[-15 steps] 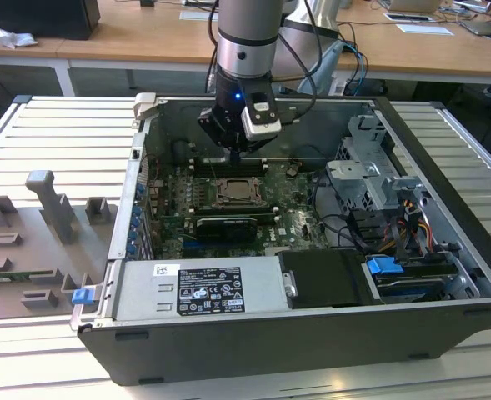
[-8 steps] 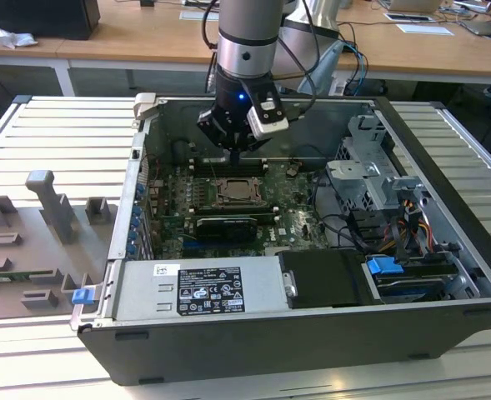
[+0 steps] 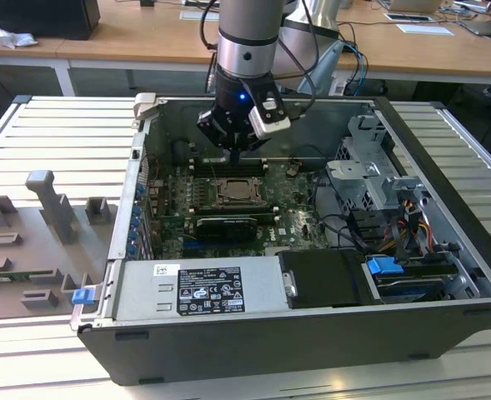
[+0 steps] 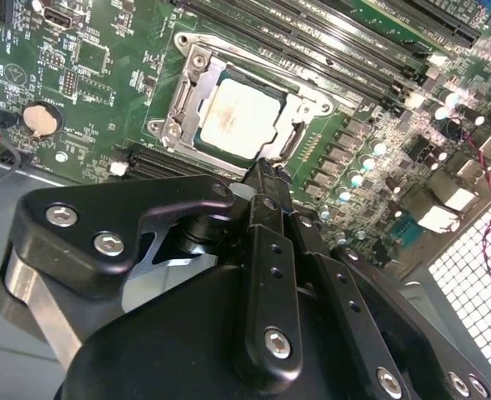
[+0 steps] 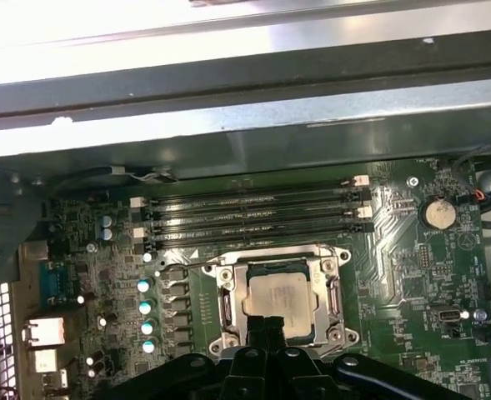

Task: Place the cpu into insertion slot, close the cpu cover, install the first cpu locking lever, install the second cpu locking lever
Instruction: 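Install the first cpu locking lever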

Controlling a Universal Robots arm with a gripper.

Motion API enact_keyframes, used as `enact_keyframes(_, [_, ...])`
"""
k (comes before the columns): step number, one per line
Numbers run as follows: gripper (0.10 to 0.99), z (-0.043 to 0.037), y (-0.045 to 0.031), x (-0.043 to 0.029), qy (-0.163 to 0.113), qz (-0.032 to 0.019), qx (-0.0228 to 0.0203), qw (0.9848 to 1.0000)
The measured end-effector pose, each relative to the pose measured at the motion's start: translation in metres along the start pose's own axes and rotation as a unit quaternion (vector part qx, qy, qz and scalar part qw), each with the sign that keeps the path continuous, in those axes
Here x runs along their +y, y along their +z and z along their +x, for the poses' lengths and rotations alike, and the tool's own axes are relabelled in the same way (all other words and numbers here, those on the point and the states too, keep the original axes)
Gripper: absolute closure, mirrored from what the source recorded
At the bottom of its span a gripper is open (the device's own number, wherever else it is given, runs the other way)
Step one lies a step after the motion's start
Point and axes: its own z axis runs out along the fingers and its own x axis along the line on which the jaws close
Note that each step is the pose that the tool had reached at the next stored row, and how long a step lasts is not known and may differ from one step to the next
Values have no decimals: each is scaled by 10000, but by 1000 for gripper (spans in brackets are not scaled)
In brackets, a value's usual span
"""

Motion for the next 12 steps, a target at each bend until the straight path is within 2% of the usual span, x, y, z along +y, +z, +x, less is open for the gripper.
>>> enact_keyframes(4, [980, 0, 0, 0, -98, 4, 5, 10000])
enact_keyframes(9, [980, 2, 1, 0, -471, 14, 21, 9989])
enact_keyframes(10, [980, 62, 5, -6, -480, -11, -9, 9988])
enact_keyframes(12, [980, 188, 9, -18, -483, -29, -78, 9988])
